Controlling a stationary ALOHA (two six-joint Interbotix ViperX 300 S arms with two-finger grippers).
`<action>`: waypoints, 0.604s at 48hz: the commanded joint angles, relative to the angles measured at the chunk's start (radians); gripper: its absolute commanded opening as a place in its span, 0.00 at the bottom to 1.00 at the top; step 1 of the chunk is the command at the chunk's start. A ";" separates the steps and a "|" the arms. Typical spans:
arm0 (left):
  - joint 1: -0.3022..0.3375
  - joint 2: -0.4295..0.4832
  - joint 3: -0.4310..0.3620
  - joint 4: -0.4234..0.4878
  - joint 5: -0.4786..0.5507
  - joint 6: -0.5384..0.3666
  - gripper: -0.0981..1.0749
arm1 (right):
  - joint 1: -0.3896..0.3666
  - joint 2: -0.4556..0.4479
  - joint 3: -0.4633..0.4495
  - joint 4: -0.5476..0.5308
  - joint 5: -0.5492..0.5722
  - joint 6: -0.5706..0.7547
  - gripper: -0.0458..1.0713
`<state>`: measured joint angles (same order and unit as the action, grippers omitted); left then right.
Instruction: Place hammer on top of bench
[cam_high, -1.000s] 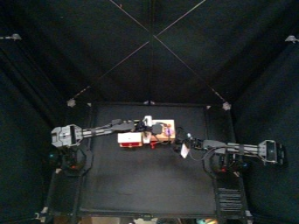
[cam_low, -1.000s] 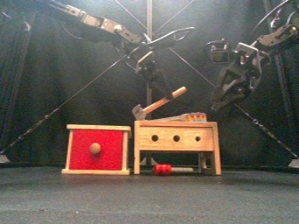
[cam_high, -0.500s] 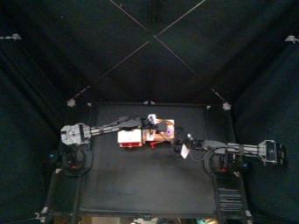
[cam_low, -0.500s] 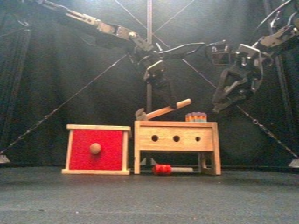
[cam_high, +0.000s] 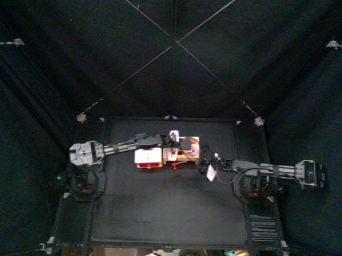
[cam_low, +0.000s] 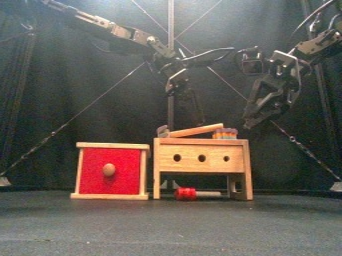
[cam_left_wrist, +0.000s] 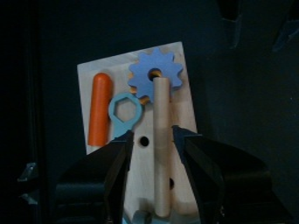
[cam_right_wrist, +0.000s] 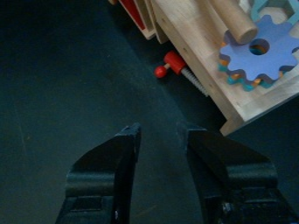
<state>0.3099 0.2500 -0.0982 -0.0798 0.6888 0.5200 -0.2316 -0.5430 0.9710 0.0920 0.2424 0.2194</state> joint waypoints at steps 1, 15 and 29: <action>0.003 -0.064 -0.028 -0.002 -0.037 -0.002 0.76 | 0.002 -0.006 -0.017 0.002 -0.008 0.002 0.73; 0.005 -0.176 0.146 -0.081 -0.238 0.005 0.76 | 0.002 -0.006 -0.023 -0.002 -0.008 0.000 0.73; -0.003 -0.325 0.391 -0.114 -0.448 -0.002 0.76 | 0.002 -0.012 -0.028 0.002 -0.009 0.000 0.73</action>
<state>0.3099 -0.0031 0.2454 -0.1733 0.3145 0.5200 -0.2316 -0.5446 0.9664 0.0905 0.2424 0.2194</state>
